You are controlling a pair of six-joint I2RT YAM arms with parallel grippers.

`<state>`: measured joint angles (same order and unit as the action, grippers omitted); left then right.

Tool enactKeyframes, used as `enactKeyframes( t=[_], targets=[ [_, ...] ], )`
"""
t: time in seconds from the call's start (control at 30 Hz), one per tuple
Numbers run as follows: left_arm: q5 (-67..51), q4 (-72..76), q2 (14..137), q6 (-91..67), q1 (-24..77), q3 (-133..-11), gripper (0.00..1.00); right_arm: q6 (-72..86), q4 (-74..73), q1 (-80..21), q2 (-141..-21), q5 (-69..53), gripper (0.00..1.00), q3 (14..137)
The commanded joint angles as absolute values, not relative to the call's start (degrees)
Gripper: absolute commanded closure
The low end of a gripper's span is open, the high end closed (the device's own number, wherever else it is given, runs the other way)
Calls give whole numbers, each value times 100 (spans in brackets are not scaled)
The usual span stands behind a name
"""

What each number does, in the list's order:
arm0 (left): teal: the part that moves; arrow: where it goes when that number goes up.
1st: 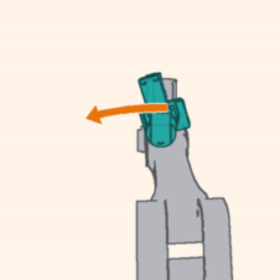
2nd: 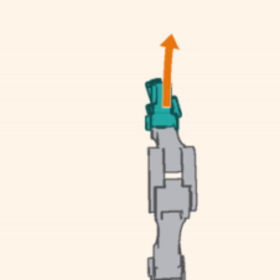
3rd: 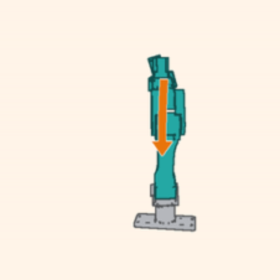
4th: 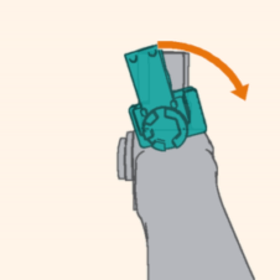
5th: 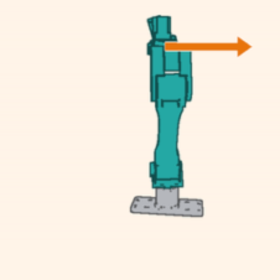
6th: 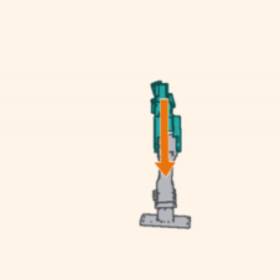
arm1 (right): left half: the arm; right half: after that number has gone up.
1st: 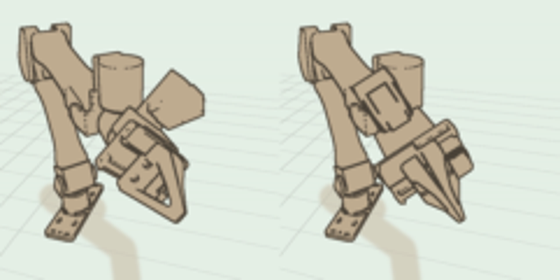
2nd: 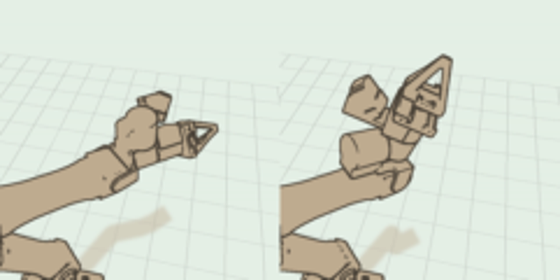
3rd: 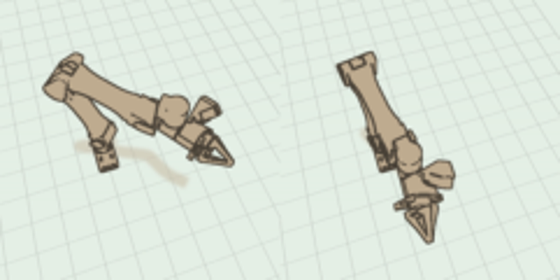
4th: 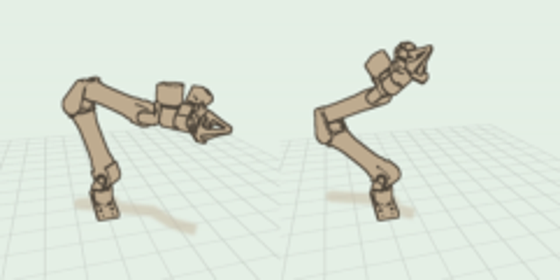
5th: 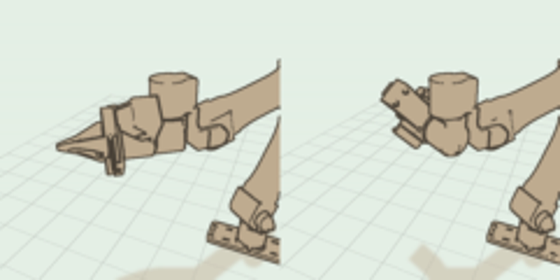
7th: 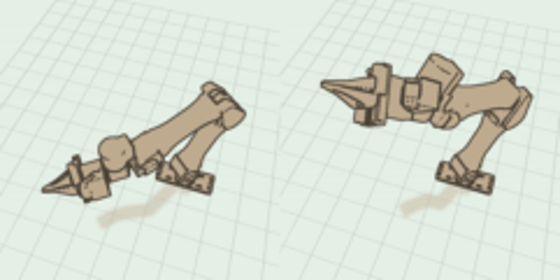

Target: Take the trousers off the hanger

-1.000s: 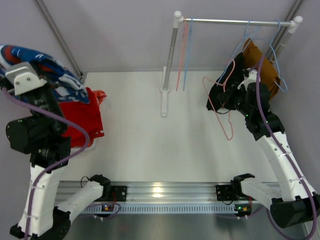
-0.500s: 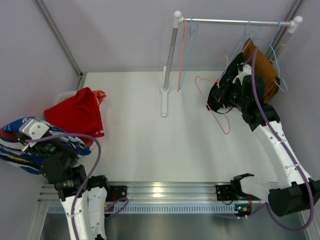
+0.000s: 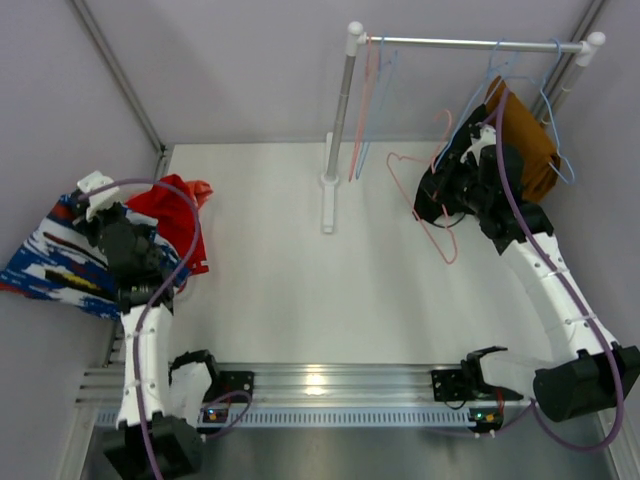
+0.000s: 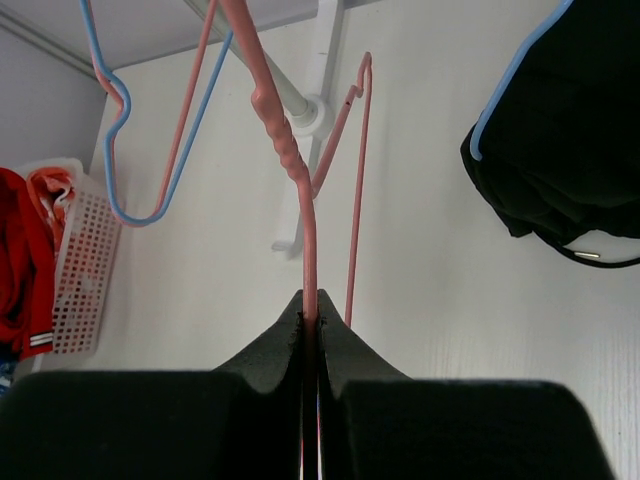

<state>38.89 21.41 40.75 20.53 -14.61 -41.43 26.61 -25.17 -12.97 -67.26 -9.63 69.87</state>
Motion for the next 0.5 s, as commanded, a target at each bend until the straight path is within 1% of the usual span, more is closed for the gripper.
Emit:
enactKeyframes(
  t=[0.0, 0.03, 0.13, 0.23, 0.3, 0.33, 0.4, 0.47],
  targets=[
    [2885, 3673, 5086, 1293, -1494, -4631, 100, 2602, -2118, -1318, -6539, -958, 100, 7295],
    [2726, 3717, 5385, 1179, -1494, -4745, 100, 2523, -2144, -1318, -6504, -949, 100, 7312],
    [2015, 3560, 6885, 730, -1494, -5255, 100, 2400, -2267, -1301, -6416, -914, 100, 7391],
    [838, 3674, 7731, 676, -1494, -5318, 100, 2329, -2329, -1266, -6276, -862, 100, 7409],
    [49, 3639, 7988, 694, -1494, -5291, 100, 2285, -2416, -1257, -6161, -826, 100, 7409],
    [-200, 3378, 8146, 694, -1494, -5335, 100, 2276, -2443, -1231, -6126, -826, 100, 7427],
    [-325, 2956, 8226, 607, -1485, -5422, 100, 2241, -2522, -1213, -6003, -826, 100, 7453],
    [-246, 2226, 8262, 484, -1494, -5537, 98, 2180, -2557, -1204, -5898, -817, 100, 7479]
  ],
)
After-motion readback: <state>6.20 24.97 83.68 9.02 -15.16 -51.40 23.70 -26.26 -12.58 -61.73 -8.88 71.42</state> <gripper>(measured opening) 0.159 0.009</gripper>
